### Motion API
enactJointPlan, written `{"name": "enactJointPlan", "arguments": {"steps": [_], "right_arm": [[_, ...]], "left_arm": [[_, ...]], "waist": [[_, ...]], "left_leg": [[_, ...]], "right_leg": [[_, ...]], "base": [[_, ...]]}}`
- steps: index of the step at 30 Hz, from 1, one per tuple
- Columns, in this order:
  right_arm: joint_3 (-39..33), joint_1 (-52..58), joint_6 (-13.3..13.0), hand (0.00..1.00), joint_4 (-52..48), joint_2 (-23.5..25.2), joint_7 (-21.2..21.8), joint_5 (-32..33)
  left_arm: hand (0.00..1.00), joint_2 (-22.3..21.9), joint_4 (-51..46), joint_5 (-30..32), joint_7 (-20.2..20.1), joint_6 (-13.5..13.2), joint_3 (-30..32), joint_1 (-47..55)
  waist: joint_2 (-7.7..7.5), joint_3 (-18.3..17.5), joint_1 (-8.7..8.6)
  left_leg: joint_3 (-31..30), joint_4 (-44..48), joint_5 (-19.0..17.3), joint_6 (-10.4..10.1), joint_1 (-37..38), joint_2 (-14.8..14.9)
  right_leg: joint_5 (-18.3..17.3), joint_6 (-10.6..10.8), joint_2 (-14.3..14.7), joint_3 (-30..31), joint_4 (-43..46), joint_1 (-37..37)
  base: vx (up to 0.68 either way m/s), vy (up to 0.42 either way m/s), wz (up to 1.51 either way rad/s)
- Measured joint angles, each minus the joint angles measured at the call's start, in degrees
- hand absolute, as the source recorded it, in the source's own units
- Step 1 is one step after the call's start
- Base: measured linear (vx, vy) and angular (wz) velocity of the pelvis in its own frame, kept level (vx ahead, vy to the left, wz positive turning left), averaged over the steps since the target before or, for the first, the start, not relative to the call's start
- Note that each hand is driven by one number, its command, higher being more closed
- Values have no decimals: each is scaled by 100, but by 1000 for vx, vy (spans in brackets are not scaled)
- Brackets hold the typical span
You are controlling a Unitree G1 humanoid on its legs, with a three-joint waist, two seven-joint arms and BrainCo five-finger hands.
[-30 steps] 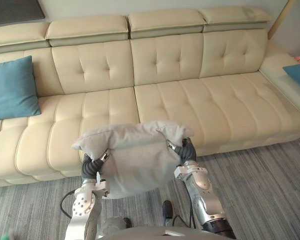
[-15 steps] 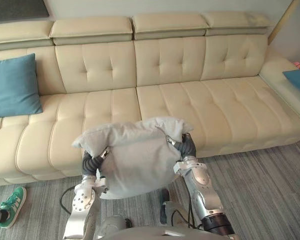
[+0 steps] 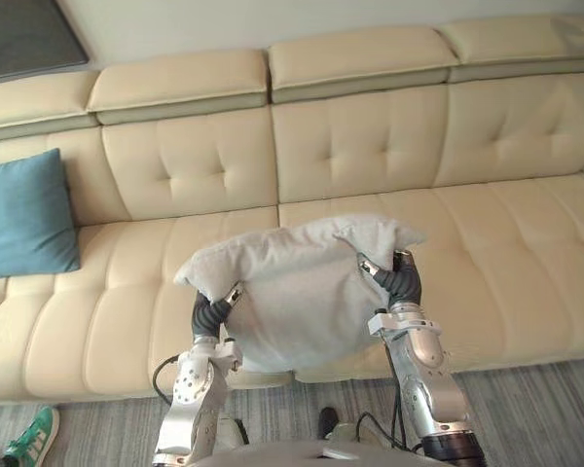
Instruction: Pick up cushions and gather them together orderly.
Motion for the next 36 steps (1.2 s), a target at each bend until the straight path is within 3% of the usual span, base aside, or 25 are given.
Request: {"name": "enactJointPlan", "arguments": {"steps": [1, 2, 3, 5, 7, 15, 18, 22, 27, 31, 36], "right_arm": [[1, 49, 1, 100, -5, -19, 2, -3], [1, 43, 1, 100, 21, -14, 6, -6], [-14, 57, 41, 100, 121, 165, 2, -35], [-48, 19, 44, 100, 301, 396, 12, -49], [-49, -73, 45, 100, 517, 477, 40, -52], [17, -610, 56, 100, 980, 447, 27, -51], [63, -1169, 40, 100, 1332, 444, -64, -55], [417, -2098, 35, 100, 1604, 439, -369, -263], [730, -3371, -1, 100, 1617, 454, -986, -623], [630, -4316, -96, 100, 1619, 454, -1524, -839], [184, -5186, -170, 100, 1611, 480, -1991, -938]], "left_arm": [[100, -42, -73, 11, 4, -1, -8, 33], [100, -39, -97, 11, 6, -6, -6, 41], [100, 73, -96, 12, 28, -9, 17, 16], [100, 296, -99, 12, 31, -19, 74, 23], [100, 397, -97, 13, 32, -17, 106, 42], [100, 412, -17, 119, 64, 2, 132, -69], [100, 539, 282, 134, 239, 0, 137, -439], [100, 789, 469, 143, 627, 0, 309, -1026], [100, 1168, 1040, 248, 1382, -11, 464, -2492], [100, 1325, 1330, 273, 1903, -109, 559, -3744], [100, 1485, 1678, 436, 2195, -123, 585, -5162]], "waist": [[171, -10, 36], [195, 9, 48], [88, 64, 24], [-150, 60, -7], [-228, 34, -25], [-243, 22, -190], [-276, 2, -210], [-323, -20, -198], [-321, 82, -132], [-304, 257, -68], [-197, 407, 16]], "left_leg": [[-186, -1061, 1108, 12, 77, 17], [-290, -1081, 1016, -239, 87, 48], [-412, -1275, 773, -345, 271, -121], [-319, -1614, 868, -243, 404, -383], [-194, -1907, 951, -171, 588, -555], [101, -2195, 967, -162, 845, -600], [222, -2248, 999, -169, 888, -607], [342, -2618, 1320, -183, 779, -635], [361, -3099, 1834, -174, 418, -633], [307, -3464, 2222, -171, 131, -626], [91, -3743, 2572, -221, -400, -551]], "right_leg": [[-250, 361, 40, 45, 194, 14], [-345, 454, 77, 78, 245, 32], [-482, 512, -50, 140, 386, 4], [-477, 500, -237, 310, 318, -65], [-339, 521, -326, 511, 76, 8], [244, 541, -247, 1240, -532, 52], [293, 548, -244, 1394, -601, -2], [457, 534, -209, 1575, -717, -311], [872, 572, -129, 1616, -947, -780], [1010, 643, -90, 1489, -944, -1182], [984, 641, -9, 1215, -611, -1826]], "base": [[113, 235, -5], [133, 279, -1], [61, 233, 7], [23, 215, 3], [23, 113, -23], [-18, 36, -40], [-87, 5, -29], [-127, -35, -19], [-126, -53, -2], [-103, -40, 9], [-108, -40, 24]]}}
